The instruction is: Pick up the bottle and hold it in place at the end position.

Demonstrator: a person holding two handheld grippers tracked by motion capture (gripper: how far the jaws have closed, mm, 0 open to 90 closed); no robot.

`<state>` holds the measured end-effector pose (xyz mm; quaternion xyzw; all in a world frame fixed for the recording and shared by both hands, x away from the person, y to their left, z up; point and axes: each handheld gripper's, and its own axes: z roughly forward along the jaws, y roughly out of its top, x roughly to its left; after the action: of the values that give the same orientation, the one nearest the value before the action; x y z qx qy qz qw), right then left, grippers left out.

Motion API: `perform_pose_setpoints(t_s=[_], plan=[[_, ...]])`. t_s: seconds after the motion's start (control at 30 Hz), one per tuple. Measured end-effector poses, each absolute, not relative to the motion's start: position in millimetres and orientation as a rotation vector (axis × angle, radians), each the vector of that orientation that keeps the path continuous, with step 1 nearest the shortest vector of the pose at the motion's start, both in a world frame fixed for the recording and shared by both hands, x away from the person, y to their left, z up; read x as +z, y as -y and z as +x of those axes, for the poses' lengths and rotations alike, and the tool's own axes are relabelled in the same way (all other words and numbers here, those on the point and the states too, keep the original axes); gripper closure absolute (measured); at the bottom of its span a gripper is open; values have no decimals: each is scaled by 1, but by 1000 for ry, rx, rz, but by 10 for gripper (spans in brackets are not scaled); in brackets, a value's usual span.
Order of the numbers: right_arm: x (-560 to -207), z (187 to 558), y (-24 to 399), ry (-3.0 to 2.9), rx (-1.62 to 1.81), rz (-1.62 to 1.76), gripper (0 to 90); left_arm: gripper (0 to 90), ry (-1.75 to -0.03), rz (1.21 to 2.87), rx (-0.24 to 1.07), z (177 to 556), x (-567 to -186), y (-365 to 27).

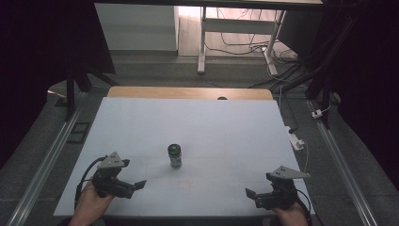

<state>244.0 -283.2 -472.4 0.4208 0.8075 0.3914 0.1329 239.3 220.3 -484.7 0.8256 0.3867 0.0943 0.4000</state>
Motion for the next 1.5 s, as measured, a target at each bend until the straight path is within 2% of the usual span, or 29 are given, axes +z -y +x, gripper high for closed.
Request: perform_pose_setpoints(t_s=[0.23,0.8,1.3,1.4,1.47,1.5], plan=[[-472,244,283,-2343,1134,1222,0,1,-946,2098,251,252,-483,-208],[-473,244,283,-2346,1133,1216,0,1,-855,2120,189,290,-490,-178],[-472,244,284,-2345,1140,1218,0,1,-779,2198,169,321,-507,-143],[-472,244,284,-2346,1140,1216,0,2,-762,2227,198,325,-510,-135],[-472,244,284,-2346,1140,1216,0,28,-754,2244,238,326,-510,-132],[-472,244,284,-2346,1140,1217,0,85,-747,2251,252,326,-511,-131]])
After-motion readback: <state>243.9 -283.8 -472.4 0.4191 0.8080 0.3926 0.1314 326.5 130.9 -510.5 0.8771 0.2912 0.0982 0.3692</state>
